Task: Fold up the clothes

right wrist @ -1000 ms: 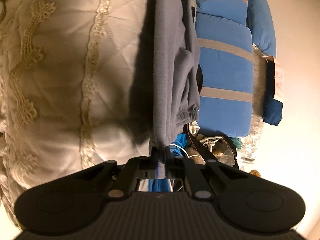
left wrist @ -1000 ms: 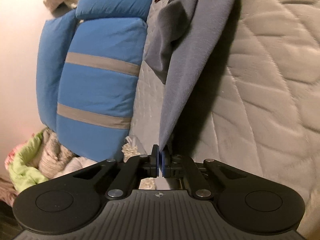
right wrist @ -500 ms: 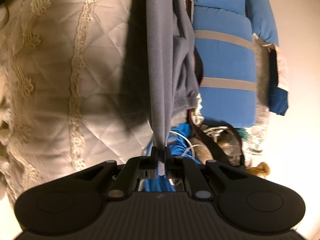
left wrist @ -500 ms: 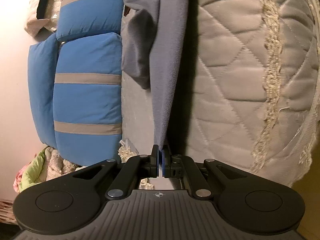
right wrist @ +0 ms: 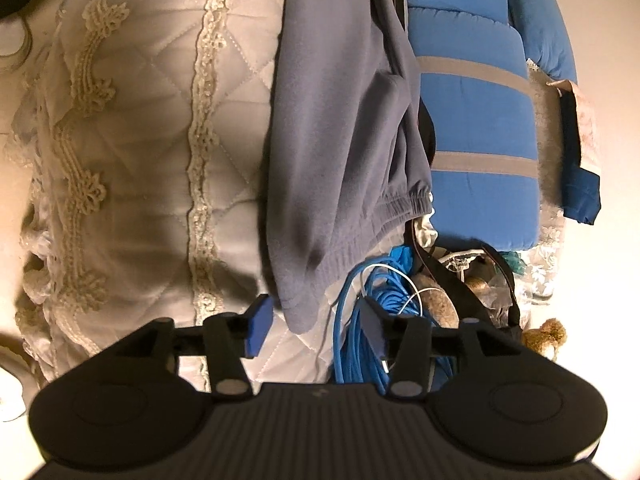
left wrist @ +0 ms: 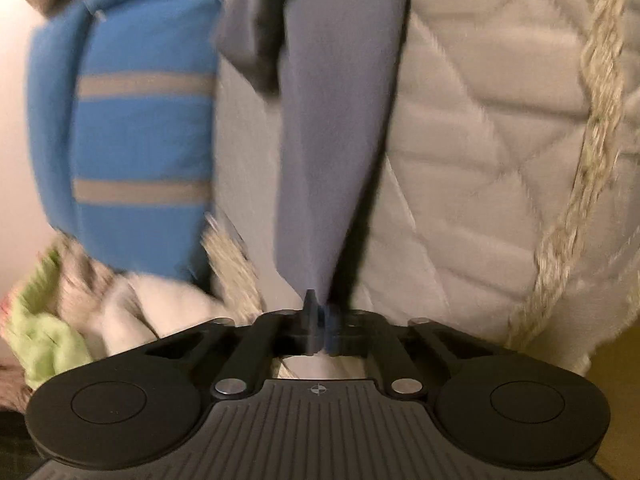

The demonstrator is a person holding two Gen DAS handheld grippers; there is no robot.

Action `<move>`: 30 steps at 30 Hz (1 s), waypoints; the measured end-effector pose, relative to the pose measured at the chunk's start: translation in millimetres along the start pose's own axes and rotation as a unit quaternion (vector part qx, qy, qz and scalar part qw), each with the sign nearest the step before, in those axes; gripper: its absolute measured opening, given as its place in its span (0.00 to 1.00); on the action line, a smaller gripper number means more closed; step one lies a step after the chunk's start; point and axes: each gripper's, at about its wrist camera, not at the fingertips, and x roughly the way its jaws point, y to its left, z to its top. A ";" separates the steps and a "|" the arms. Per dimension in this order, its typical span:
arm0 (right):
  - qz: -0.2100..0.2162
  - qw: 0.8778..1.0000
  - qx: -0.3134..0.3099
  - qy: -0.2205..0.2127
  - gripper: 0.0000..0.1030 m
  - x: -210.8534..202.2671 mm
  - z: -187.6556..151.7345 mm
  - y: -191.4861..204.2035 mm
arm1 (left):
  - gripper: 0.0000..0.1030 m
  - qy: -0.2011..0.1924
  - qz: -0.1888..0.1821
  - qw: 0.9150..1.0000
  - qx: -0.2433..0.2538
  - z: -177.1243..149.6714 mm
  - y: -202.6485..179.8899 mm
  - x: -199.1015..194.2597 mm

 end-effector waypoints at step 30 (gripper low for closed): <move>-0.001 0.954 0.294 -0.065 0.99 56.4 129.8 -181.1 | 0.79 -0.167 0.008 0.940 -0.298 100.7 144.9 -87.1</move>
